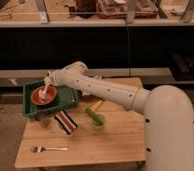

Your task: Wipe red bowl with brush

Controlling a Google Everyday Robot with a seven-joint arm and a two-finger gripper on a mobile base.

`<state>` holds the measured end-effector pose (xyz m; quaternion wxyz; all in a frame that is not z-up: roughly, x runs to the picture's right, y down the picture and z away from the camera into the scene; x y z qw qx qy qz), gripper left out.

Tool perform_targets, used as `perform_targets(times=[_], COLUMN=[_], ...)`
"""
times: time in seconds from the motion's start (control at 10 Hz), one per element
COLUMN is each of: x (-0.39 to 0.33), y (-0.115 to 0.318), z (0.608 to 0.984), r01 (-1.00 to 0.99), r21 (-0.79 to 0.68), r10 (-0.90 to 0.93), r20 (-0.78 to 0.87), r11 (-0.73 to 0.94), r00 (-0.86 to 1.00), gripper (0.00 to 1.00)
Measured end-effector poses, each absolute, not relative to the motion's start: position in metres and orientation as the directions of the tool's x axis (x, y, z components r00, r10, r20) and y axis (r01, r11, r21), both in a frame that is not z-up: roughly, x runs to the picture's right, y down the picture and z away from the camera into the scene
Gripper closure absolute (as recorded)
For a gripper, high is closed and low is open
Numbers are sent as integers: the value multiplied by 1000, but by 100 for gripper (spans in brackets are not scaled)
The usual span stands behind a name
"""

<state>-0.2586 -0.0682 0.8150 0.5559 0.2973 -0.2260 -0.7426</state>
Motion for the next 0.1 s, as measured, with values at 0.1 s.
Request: perform_targets(times=[0.1], x=[-257], y=[-71], z=[817], r01=[695], r21=[663], r10=[-960], r20=[-191], r11=[-279], r00=[-203], gripper=[100])
